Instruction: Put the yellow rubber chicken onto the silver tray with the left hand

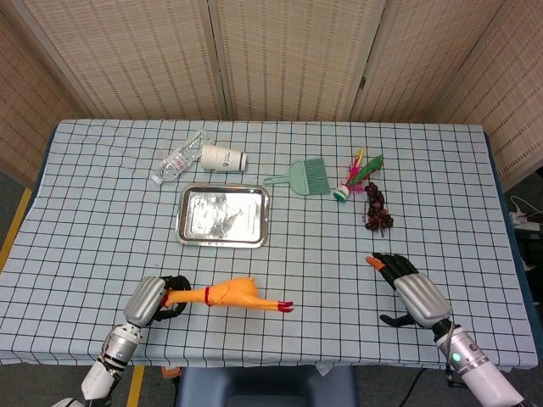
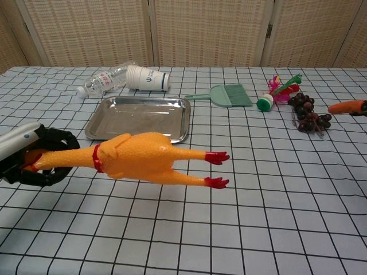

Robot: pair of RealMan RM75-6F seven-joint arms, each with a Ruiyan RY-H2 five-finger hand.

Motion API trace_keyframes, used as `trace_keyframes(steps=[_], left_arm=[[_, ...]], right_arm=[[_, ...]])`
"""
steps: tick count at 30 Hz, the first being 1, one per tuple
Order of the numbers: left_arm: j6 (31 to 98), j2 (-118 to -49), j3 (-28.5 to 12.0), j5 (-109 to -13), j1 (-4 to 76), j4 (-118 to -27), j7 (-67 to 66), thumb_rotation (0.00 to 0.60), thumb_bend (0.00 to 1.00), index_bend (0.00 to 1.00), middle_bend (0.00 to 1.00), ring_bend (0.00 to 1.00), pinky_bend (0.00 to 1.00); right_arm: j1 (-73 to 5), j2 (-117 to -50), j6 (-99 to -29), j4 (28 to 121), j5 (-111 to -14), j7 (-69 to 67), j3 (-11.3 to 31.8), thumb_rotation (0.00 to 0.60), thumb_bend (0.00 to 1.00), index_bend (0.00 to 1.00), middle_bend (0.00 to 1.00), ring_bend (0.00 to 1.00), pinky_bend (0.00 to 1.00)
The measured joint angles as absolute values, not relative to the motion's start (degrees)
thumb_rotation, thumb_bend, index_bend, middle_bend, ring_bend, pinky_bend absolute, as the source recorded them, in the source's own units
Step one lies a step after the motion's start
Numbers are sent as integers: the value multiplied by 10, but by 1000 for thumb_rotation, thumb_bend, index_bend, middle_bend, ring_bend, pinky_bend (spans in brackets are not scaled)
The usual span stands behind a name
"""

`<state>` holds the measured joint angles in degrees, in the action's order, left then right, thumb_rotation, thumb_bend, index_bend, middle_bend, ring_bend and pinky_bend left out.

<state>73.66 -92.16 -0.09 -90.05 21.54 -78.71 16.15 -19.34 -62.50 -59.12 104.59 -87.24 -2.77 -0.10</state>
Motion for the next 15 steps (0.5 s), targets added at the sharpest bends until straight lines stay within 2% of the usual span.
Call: trace_keyframes(steps=[6,15], left_arm=[[723,-924,-3,-896,223,-803,132,600,740,870,679,591,647],[711,-928,-13,-887,233,-824,96,600,740,870,678,591,647]], right_arm=[[-272,-642,-502,1096,-804,-34,37,600,117,0,0,0,0],[-368,-727,-429,1122,-661,8,82,600,117,0,0,0,0]])
